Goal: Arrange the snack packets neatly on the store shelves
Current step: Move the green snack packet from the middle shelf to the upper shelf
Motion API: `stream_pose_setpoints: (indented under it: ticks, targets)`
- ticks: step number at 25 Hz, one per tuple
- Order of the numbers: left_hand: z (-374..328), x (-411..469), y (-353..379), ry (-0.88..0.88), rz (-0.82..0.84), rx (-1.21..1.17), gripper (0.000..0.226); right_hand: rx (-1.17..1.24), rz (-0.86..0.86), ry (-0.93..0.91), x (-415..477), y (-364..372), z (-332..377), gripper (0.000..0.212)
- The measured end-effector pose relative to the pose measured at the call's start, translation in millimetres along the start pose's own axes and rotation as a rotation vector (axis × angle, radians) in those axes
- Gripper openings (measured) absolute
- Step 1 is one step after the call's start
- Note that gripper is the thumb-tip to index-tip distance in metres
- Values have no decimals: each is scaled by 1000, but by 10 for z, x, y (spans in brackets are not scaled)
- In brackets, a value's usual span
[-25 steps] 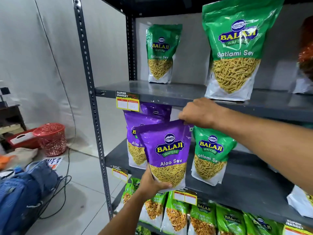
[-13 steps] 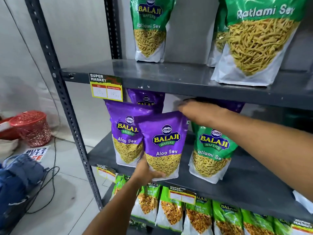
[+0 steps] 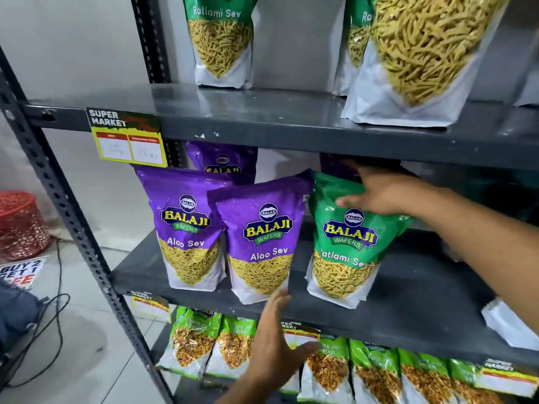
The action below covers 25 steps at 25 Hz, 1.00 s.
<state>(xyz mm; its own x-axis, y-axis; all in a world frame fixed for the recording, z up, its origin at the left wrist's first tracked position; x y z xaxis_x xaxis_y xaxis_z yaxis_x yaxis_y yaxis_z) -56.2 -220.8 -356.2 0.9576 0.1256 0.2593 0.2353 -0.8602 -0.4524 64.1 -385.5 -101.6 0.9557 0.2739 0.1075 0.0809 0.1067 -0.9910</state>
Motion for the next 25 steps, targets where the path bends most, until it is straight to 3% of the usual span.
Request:
stream_pose_setpoints:
  ticks: [2,5,7,9,13,16,21,25]
  targets:
    - [-173,247,216,-59,133,-98,120,155,-158,141,-207,-34,-341,74]
    - [-268,688,494,-135,345,-81,146,719,-583,247,-427,261,-695,55]
    - [-205,848,655,-182,433,3,150,1237,-578,259,-425,659,-734,44]
    - [-127,968,745,-233,452,18,146,1494,-456,289,-323,957,-695,31]
    - [-88,1102,724,-205,356,-51,92,1426,-454,317,-183,1035,-741,15]
    - [-229,903,662,-160,375,-107,67,1419,-484,344,-229,944,-828,9]
    - [-368,391,582,-178,376,-258,72,1345,-483,527,-589,753,-918,31]
    - [-701,-133,381,-140,393,-240,63,1423,-441,464,-1058,498,-758,24]
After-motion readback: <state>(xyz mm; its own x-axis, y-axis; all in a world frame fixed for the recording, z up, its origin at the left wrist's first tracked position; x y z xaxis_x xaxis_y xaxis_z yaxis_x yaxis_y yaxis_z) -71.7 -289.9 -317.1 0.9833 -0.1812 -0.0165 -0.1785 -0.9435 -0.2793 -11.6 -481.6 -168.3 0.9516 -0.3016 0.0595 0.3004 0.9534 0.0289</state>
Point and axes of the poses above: each hand's wrist, its own x-axis towards the middle knuckle, its own y-axis out of the palm, z = x × y, the point moved 5 cm from there along x, towards the middle knuckle, and after that the axes turned 1 degree about -y, right-handed, at the moved point
